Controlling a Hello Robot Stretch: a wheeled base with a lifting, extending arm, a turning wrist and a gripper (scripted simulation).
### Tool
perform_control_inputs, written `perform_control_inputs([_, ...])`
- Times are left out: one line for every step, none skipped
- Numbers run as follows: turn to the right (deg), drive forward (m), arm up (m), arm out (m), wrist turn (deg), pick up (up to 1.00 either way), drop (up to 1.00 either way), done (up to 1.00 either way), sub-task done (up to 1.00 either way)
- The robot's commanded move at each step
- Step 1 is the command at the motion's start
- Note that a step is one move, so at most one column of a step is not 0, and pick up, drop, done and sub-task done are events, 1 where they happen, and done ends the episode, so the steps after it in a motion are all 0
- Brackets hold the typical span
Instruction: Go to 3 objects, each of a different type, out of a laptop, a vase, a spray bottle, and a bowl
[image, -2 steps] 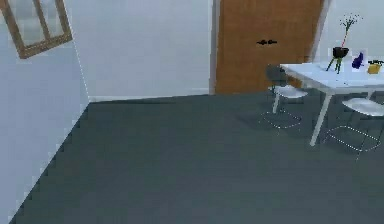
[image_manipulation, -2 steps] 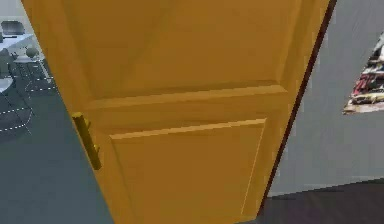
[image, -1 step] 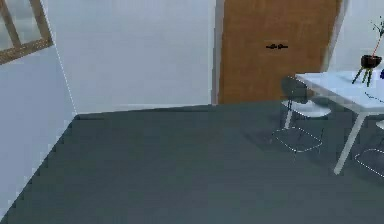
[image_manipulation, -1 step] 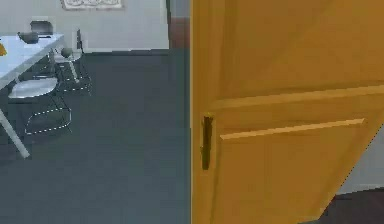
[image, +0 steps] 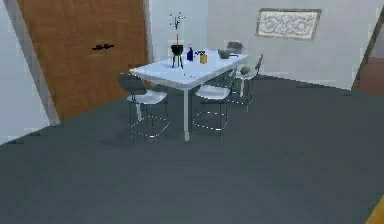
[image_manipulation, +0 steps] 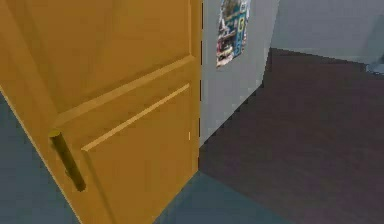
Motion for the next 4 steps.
perform_control_inputs([9.0, 0.00, 0.00, 0.00, 0.0, 0.00, 0.00, 0.00, 0.00])
perform_control_inputs([0.0, 1.00, 0.00, 0.00, 0.0, 0.00, 0.00, 0.00, 0.00])
perform_control_inputs([6.0, 0.00, 0.00, 0.00, 0.0, 0.00, 0.00, 0.00, 0.00])
perform_control_inputs([0.0, 0.20, 0.00, 0.00, 0.0, 0.00, 0.00, 0.00, 0.00])
